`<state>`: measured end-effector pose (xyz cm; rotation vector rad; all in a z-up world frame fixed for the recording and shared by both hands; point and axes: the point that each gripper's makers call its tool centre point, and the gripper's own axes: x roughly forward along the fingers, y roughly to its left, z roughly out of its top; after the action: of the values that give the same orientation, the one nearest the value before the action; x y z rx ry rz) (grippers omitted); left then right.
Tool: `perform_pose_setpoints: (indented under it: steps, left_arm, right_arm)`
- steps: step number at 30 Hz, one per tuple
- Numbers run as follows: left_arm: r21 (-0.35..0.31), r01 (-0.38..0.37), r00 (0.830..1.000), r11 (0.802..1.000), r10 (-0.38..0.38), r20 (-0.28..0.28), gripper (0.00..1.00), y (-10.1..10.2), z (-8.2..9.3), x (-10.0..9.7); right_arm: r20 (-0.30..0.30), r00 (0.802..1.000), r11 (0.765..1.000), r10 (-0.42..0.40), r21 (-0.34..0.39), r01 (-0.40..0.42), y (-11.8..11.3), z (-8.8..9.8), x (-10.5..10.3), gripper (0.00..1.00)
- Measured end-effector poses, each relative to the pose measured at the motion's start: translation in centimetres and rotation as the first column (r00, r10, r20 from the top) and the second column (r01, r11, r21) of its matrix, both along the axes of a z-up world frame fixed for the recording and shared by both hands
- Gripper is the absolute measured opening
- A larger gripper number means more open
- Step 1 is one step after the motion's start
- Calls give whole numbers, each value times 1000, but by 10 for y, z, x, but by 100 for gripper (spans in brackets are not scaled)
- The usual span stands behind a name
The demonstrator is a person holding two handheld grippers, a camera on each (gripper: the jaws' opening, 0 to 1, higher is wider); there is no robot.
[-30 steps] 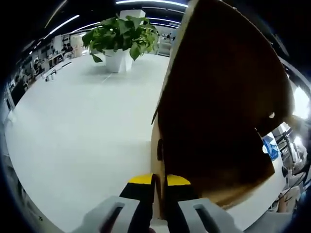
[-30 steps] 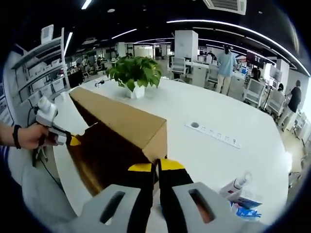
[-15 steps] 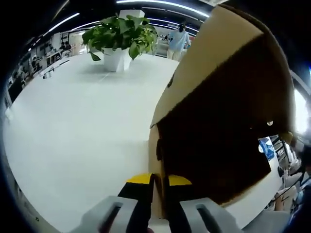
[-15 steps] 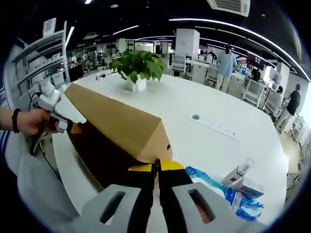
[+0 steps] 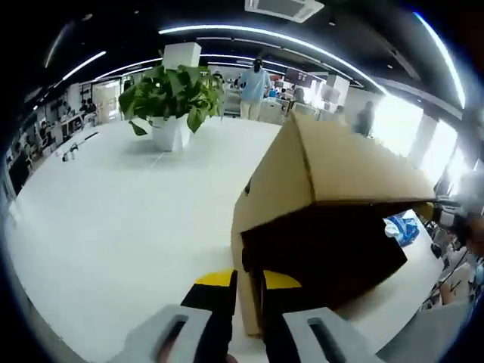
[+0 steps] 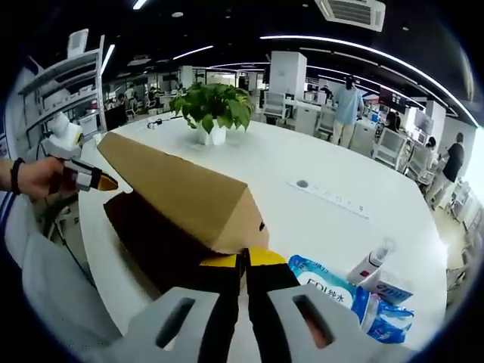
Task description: Operate the shoe box by opening the lid, removing the specified soft item, and placing it in the target area until the item is outside and the box remains undamaged.
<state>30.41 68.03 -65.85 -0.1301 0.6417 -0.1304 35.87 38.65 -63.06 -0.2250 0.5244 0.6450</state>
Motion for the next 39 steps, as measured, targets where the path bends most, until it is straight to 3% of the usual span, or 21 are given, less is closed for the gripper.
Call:
perform_pose_setpoints:
  steps: [8, 15, 25, 39]
  left_arm:
    - [-8, 56, 998, 998, -55, 42, 12, -8, 10, -4]
    - [0, 92, 994, 996, -92, 67, 11, -16, 16, -8]
    - [3, 102, 994, 995, -102, 48, 11, -13, 7, -21]
    - [56, 130, 991, 990, -131, -1, 11, -13, -7, -35]
  right_arm:
    - [-27, 1000, 1000, -15, 13, 16, -2, -9, -7, 0]
    - [-86, 996, 998, -40, 49, 45, -8, -21, -18, 0]
    - [-123, 992, 997, -42, 66, 50, -6, -32, -30, 0]
    - [-184, 981, 991, -59, 105, 80, -6, -53, -40, 0]
